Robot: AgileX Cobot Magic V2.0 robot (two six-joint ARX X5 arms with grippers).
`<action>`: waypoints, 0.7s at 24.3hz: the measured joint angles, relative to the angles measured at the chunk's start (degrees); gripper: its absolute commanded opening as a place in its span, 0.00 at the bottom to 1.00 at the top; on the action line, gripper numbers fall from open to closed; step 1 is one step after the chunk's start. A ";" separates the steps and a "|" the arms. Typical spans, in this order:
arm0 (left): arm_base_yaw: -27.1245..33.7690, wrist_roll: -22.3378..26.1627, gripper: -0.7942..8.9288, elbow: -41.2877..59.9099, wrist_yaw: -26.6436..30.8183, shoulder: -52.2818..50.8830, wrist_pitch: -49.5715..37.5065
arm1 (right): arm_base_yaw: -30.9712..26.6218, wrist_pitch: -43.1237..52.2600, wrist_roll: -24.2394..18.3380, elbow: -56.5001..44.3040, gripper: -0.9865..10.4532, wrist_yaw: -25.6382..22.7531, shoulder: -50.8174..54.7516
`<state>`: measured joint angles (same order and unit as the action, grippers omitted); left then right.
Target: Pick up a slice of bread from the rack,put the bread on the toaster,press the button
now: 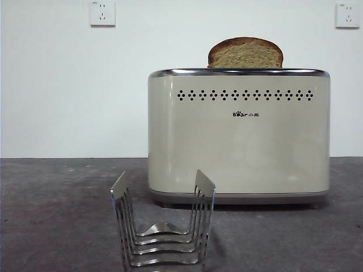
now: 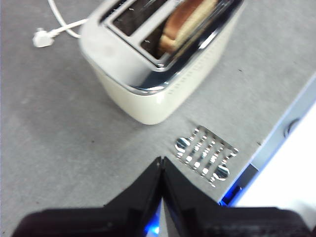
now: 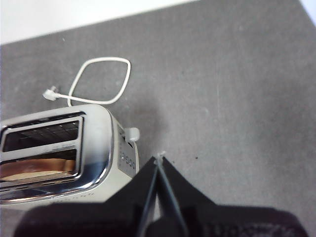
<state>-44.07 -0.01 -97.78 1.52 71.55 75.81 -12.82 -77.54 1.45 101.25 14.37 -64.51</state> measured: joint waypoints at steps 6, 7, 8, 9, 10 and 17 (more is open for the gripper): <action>2.93 0.00 0.08 0.59 -0.46 -4.87 -0.22 | 0.02 0.00 0.00 0.00 0.09 -0.07 -8.15; 4.55 0.00 0.08 2.05 -0.46 -6.47 -0.37 | 0.00 0.00 0.00 0.02 0.09 -0.07 -9.97; 6.64 0.00 0.08 4.44 -0.46 -8.33 -0.48 | 0.00 0.02 0.00 0.00 0.09 -0.22 -11.72; 8.98 0.04 0.08 7.74 -0.42 -10.62 -1.44 | 0.00 0.02 0.00 0.02 0.09 -0.44 -13.46; 11.52 0.55 0.08 12.07 -0.17 -13.55 -4.68 | 0.02 0.04 0.00 0.02 0.09 -0.46 -15.15; 30.16 11.43 0.08 56.63 0.04 -42.25 -58.75 | 0.00 9.31 0.00 0.00 0.09 -0.48 -23.82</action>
<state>-13.91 11.42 -41.15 1.56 29.30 17.06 -12.82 -68.23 1.45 101.25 13.89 -88.33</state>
